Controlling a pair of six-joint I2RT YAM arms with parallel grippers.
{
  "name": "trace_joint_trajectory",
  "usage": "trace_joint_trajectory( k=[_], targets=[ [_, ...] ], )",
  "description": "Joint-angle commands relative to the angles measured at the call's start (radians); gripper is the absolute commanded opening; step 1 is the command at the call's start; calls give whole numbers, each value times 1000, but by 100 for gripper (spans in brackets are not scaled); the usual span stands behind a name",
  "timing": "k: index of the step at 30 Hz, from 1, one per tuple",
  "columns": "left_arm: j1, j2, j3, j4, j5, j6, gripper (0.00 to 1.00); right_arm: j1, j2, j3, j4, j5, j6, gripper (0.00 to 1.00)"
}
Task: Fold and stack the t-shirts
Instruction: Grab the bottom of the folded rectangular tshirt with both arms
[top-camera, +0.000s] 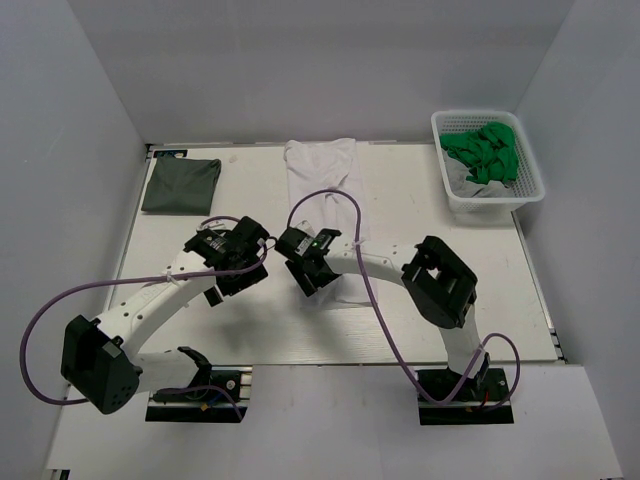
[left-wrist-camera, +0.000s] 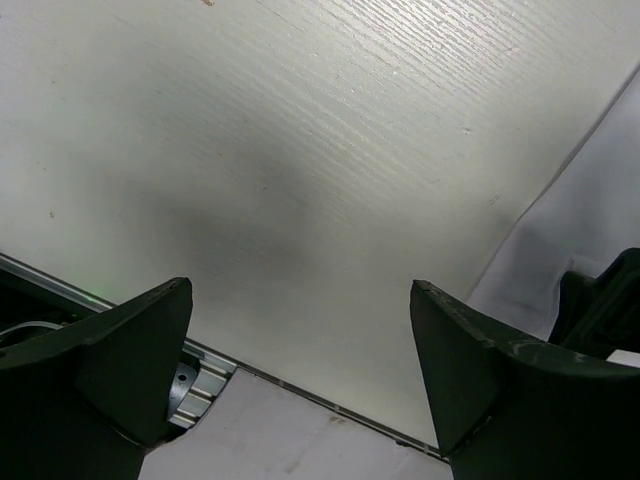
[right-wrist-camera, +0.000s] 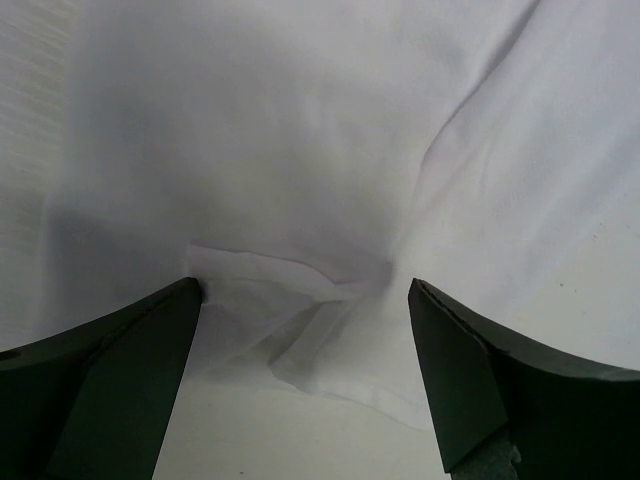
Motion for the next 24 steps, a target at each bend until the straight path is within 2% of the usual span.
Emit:
trace_joint_trajectory(
  k=[1, 24],
  targets=[
    [3, -14, -2, 12, -11, -17, 100, -1, -51, -16, -51, 71, 79, 90],
    [3, 80, 39, 43, 12, 43, 100, -6, -313, -339, -138, 85, 306, 90]
  ],
)
